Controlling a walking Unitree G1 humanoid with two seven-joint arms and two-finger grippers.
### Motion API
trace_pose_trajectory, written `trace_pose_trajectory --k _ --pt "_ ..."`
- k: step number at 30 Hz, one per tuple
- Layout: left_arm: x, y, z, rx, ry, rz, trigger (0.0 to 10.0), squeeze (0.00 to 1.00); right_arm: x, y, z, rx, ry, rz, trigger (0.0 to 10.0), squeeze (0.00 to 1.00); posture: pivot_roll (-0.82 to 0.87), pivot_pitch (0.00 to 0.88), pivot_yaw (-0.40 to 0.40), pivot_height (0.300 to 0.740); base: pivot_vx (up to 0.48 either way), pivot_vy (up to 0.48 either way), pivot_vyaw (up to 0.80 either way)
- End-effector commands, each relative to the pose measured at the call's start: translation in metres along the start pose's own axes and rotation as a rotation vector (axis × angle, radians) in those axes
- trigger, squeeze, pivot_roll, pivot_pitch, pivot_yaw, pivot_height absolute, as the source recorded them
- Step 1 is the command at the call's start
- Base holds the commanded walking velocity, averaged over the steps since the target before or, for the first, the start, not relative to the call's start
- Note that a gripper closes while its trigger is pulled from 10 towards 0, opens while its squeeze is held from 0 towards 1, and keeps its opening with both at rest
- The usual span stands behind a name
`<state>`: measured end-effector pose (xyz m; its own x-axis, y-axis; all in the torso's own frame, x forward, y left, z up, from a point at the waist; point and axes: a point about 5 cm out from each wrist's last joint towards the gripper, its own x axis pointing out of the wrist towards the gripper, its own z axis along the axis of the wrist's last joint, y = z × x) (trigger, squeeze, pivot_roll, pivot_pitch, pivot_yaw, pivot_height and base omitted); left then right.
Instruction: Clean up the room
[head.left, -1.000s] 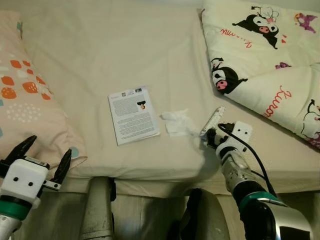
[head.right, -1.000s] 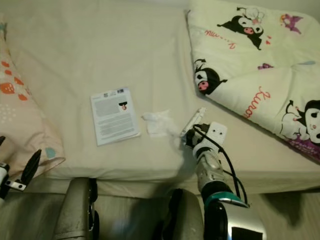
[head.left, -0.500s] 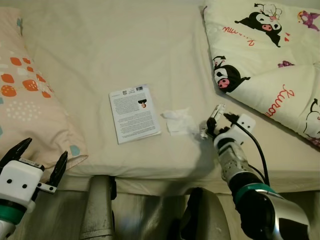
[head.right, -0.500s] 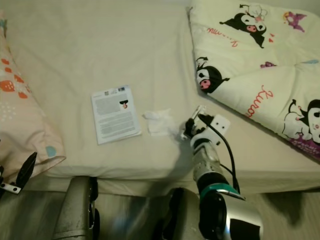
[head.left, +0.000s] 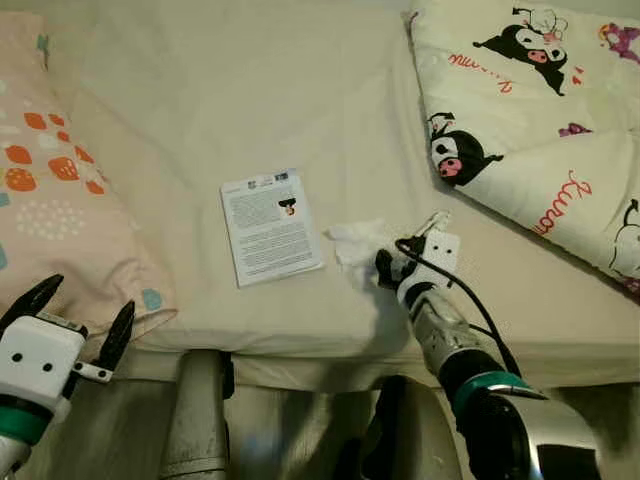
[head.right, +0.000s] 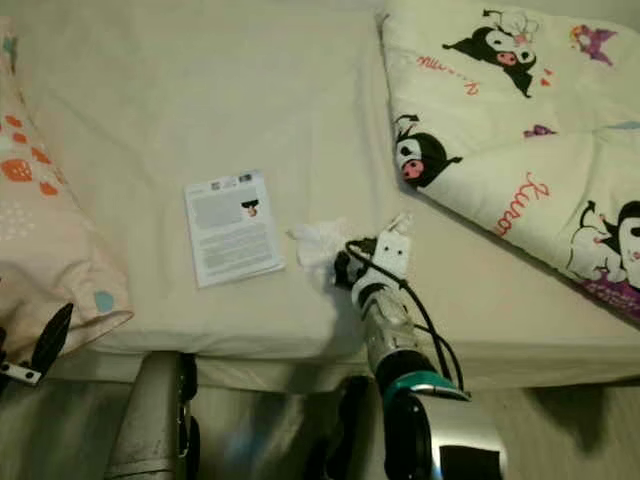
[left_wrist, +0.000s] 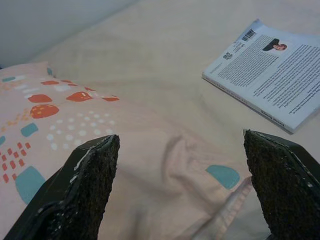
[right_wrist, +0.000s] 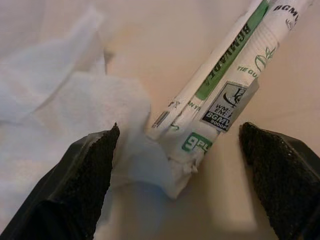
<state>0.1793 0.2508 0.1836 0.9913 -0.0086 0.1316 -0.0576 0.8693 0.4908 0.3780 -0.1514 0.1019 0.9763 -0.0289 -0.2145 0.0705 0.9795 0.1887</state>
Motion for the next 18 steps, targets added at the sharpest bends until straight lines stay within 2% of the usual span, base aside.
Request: trace_pose_trajectory --k 1,4,18 --pt "-0.0045 -0.0005 -0.0050 -0.003 0.038 -0.010 10.0 0.00 -0.0049 -0.0105 -0.0174 0.017 0.065 -0.042 0.0 0.00 0.45 0.280 -0.090 0.548 0.000 0.000 0.00" --pt "-0.0036 0.0019 -0.0059 -0.002 0.043 0.001 10.0 0.00 -0.0054 -0.0138 -0.0180 0.050 0.063 -0.055 0.0 0.00 0.45 0.290 -0.089 0.548 0.000 0.000 0.00" --pt "-0.0018 0.0003 -0.0065 -0.012 0.045 0.003 10.0 0.00 -0.0053 -0.0153 -0.0159 0.051 0.049 -0.048 0.0 0.00 0.44 0.278 -0.090 0.548 0.000 0.000 0.00"
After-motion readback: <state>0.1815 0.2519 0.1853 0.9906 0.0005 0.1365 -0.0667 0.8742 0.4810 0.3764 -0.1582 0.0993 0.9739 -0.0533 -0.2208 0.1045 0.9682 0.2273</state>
